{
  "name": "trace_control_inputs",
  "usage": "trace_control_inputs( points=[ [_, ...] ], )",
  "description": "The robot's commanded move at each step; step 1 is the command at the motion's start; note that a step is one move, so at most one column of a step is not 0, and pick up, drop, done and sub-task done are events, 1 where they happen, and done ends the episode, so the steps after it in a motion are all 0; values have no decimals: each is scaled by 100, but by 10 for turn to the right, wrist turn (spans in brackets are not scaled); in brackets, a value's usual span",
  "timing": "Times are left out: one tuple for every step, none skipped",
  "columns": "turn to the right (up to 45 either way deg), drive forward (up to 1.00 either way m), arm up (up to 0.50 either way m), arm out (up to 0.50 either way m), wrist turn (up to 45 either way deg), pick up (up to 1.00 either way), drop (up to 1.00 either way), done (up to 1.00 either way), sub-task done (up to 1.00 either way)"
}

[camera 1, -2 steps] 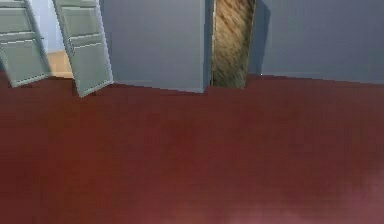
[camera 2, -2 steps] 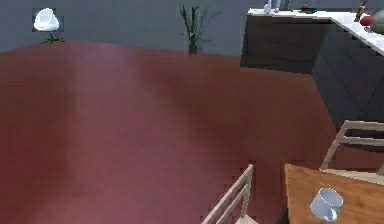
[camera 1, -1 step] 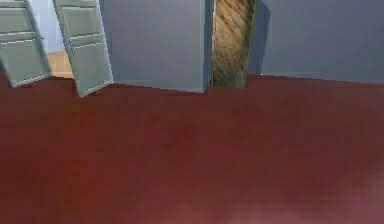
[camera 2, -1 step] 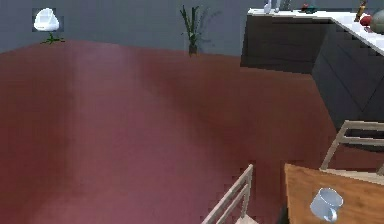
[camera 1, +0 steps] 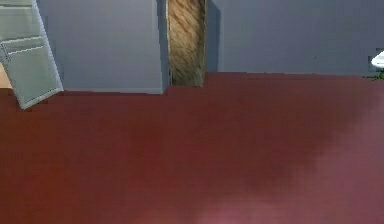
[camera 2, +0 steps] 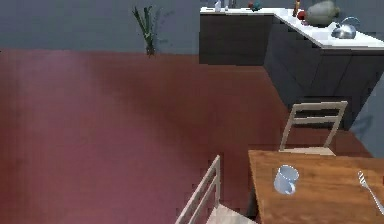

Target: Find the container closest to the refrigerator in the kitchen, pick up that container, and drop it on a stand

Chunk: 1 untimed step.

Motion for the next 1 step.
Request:
trace_control_inputs(
  points=[
    [0, 5, 0, 0, 0, 0, 0, 0, 0]
  ],
)
